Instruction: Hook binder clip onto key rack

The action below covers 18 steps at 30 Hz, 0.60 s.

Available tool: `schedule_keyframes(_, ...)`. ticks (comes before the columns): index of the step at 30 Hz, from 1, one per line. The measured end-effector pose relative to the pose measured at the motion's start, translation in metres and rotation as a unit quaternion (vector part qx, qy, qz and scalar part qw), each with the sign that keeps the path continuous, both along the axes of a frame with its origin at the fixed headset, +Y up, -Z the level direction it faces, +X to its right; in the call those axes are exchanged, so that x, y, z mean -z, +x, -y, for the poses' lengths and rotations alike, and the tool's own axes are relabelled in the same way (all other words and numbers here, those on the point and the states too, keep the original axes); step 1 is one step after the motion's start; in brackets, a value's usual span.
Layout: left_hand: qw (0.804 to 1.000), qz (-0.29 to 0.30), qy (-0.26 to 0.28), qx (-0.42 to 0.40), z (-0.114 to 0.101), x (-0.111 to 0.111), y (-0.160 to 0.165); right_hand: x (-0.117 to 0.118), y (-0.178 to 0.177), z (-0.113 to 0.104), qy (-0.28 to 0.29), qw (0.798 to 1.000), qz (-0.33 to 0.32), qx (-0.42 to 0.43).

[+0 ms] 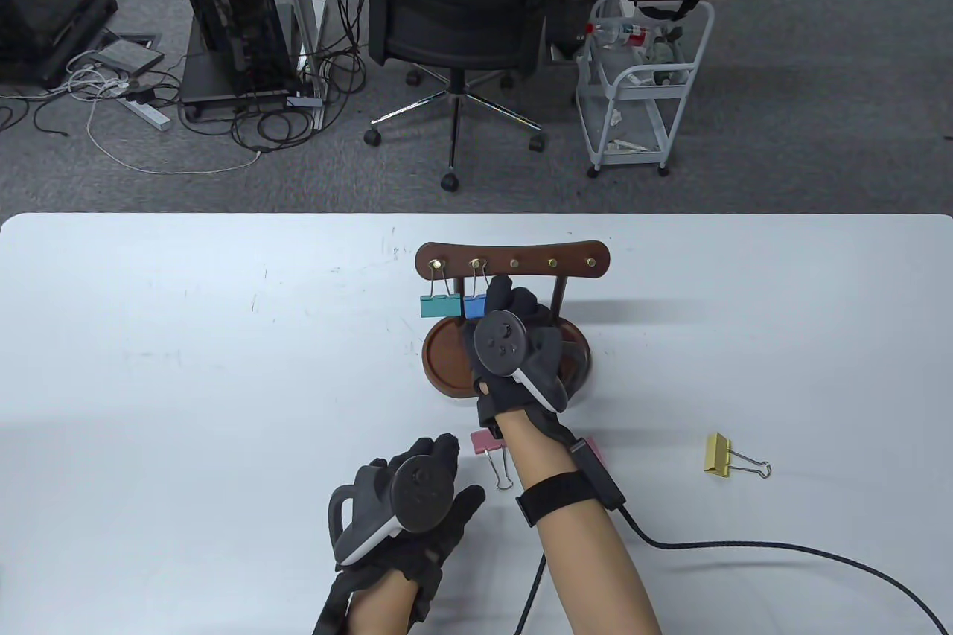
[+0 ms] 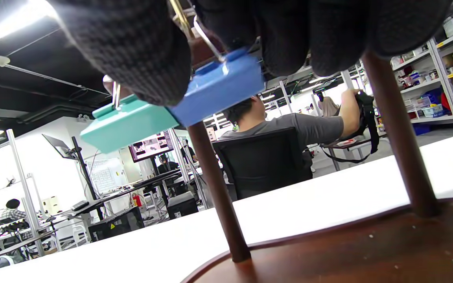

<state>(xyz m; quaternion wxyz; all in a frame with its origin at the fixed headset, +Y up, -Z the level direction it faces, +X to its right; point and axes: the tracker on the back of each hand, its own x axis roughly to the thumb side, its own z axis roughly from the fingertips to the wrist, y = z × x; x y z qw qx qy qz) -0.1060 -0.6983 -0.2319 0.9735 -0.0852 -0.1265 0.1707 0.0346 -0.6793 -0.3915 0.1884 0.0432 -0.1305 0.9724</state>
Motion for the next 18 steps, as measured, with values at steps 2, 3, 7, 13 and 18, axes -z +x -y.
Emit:
schedule_keyframes(2, 1.000, -0.001, -0.001, 0.000, 0.000, 0.000, 0.000, 0.000, 0.000, 0.001, -0.001, 1.000, -0.001, 0.000)
schedule_keyframes(3, 1.000, -0.001, -0.001, 0.000, 0.000, 0.000, 0.000, 0.000, 0.000, 0.001, -0.002, 1.000, -0.002, 0.000)
schedule_keyframes(7, 1.000, -0.001, 0.000, 0.000, 0.000, 0.000, 0.000, 0.000, 0.003, 0.002, -0.005, 1.000, -0.004, 0.003)
schedule_keyframes(13, 1.000, -0.001, 0.004, -0.001, 0.001, 0.001, 0.000, -0.002, 0.008, 0.001, -0.008, 1.000, -0.007, 0.008)
schedule_keyframes(18, 1.000, -0.002, 0.010, -0.001, 0.001, 0.001, 0.001, -0.005, 0.017, -0.004, -0.010, 1.000, -0.007, 0.017)
